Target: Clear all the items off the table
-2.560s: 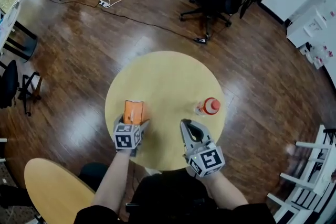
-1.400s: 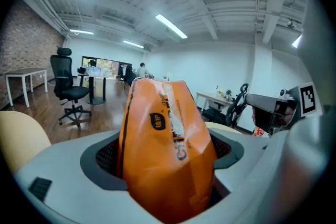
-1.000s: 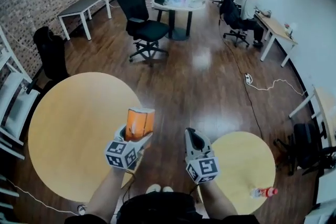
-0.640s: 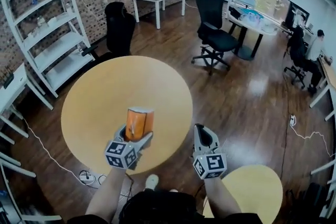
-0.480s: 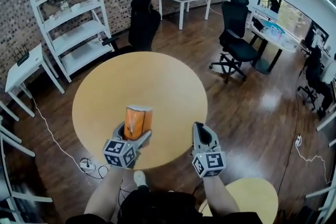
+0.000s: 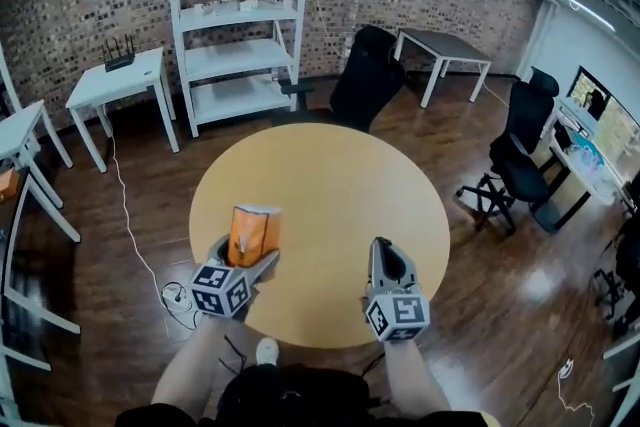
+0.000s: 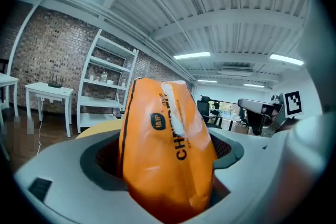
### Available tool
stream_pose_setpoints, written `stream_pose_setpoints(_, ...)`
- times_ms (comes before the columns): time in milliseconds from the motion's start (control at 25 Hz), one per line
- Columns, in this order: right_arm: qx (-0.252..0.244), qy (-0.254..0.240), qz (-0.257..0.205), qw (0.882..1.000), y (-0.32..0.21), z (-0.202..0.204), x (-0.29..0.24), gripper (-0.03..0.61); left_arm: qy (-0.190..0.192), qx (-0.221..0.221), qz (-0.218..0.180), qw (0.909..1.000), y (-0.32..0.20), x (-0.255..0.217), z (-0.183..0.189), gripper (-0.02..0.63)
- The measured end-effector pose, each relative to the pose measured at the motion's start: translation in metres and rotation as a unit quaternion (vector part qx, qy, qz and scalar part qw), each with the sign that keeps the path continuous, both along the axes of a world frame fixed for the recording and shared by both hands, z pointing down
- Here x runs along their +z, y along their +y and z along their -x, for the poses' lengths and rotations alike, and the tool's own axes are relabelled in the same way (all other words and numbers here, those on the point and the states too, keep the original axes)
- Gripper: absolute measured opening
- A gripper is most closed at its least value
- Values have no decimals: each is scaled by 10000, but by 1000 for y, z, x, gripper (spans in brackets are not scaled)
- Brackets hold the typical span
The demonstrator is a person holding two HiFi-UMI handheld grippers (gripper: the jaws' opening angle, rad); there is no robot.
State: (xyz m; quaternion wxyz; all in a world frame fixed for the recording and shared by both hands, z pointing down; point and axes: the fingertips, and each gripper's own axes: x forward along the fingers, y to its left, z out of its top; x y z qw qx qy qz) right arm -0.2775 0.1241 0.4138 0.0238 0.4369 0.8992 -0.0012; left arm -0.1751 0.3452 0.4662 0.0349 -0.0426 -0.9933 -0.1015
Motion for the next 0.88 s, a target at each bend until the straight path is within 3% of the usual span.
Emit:
stream_pose_setpoints(160, -105, 121, -67, 9998, 36, 6, 8, 3, 142, -138, -67, 9998, 37, 12, 0, 445)
stream_pose_setpoints(360, -63, 320, -164, 9993, 68, 14, 22, 3, 790, -283, -204, 9963, 82, 56, 17, 445)
stream_pose_setpoints(600, 120, 707, -507, 9961, 81, 34, 67, 3, 1455, 9, -42, 9894, 102, 105, 49, 445)
stream_pose_setpoints(880, 275, 1150, -819, 9896, 100, 48, 118, 3, 2300, 314, -41, 9727, 123, 167, 77, 446)
